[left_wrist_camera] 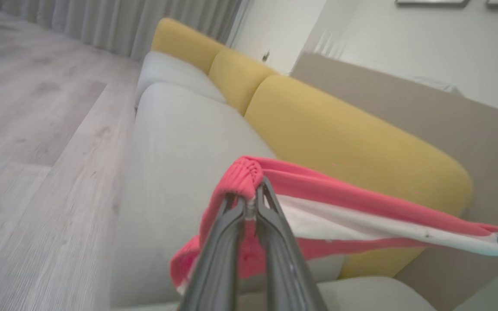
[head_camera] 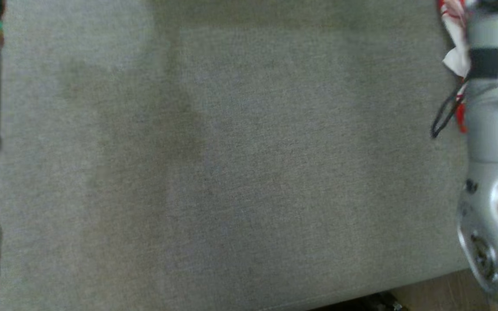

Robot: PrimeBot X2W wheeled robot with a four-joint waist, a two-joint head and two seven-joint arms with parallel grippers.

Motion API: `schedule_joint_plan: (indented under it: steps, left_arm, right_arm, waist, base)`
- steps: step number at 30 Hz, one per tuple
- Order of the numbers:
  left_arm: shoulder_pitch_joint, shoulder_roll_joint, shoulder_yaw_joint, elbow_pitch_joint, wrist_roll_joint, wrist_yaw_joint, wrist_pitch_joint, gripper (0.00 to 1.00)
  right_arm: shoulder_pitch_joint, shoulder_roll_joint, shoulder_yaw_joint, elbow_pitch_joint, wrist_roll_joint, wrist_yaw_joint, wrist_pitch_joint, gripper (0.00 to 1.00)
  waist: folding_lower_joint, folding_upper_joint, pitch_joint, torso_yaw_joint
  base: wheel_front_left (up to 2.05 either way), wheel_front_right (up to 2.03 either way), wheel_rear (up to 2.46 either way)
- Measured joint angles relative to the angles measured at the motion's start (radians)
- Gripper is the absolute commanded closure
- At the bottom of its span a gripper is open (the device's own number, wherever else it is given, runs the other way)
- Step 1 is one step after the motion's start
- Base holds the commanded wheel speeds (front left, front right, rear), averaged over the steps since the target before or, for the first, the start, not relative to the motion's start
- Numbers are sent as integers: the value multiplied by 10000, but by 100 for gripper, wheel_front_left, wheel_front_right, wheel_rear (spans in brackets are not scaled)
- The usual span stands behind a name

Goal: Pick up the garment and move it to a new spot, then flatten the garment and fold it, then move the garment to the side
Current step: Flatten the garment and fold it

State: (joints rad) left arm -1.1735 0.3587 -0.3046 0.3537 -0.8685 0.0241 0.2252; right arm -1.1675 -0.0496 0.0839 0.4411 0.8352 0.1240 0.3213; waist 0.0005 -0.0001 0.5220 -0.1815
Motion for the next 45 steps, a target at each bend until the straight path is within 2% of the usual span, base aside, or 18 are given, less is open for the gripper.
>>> schedule_joint_plan:
  steps: [4,7,10,16,19,20,23,27,30,34,38,45]
  left_arm:
    - [1160,-44,-209,1097,-71,-523,-245,100]
    - [2397,-115,-366,1254,-196,-792,-520,100]
    - [3646,-284,-453,920,-543,-940,-742,100]
    - [6497,-405,-604,-516,-732,-941,-1576,100]
    - [8067,-441,-800,-1183,-736,-844,-1843,100]
    - [8067,-441,-800,-1183,-736,-844,-1843,100]
    - [9842,-502,-1020,-1964,-941,-640,-1914,100]
    - [12230,-527,-1346,-3093,-1266,-196,-1912,100]
    - [13907,-522,-1471,-4201,-1519,203,-1927,100]
    - [15398,-520,-1524,-5476,-1768,633,-2000,100]
    - [15619,-552,-1469,-6307,-2144,825,-1985,100]
    - [14223,-451,-1150,-7208,-2443,995,-1277,100]
  right_arm:
    - [947,2,807,616,-23,0,-399,100]
    - [1992,-2,1060,644,-153,0,-489,100]
    - [3143,-17,1129,290,-608,0,-481,100]
    - [6323,-690,1066,-1409,-1197,0,-169,100]
    - [8101,-819,742,-2554,-1254,0,92,100]
    - [8101,-819,742,-2554,-1254,0,92,100]
    - [9901,-859,205,-3873,-1338,0,516,100]
    - [12533,-723,-573,-5799,-1344,0,1313,100]
    - [14477,-391,-1319,-7181,-1342,2,1881,100]
    - [16466,-88,-1906,-8427,-1313,2,2351,100]
    - [16267,59,-2121,-8914,-1356,2,2604,100]
    - [13226,31,-1875,-8391,-2079,2,3574,100]
  waist:
    - [0,0,259,-2]
    - [-7,0,189,30]
    - [-5,0,21,59]
    - [-8,1,-686,230]
    - [-8,1,-1225,342]
    - [-8,1,-1225,342]
    - [-8,1,-1853,447]
    - [-8,1,-2682,570]
    - [-8,1,-3224,643]
    - [-9,1,-3540,773]
    - [-8,1,-3419,771]
    - [-4,1,-2937,860]
  base:
    - [0,0,0]
    - [0,0,0]
    - [0,0,0]
    - [0,0,0]
    - [0,0,0]
    - [0,0,0]
    - [0,0,0]
    - [0,0,0]
    - [0,0,0]
    - [0,0,0]
    - [0,0,0]
    - [0,0,0]
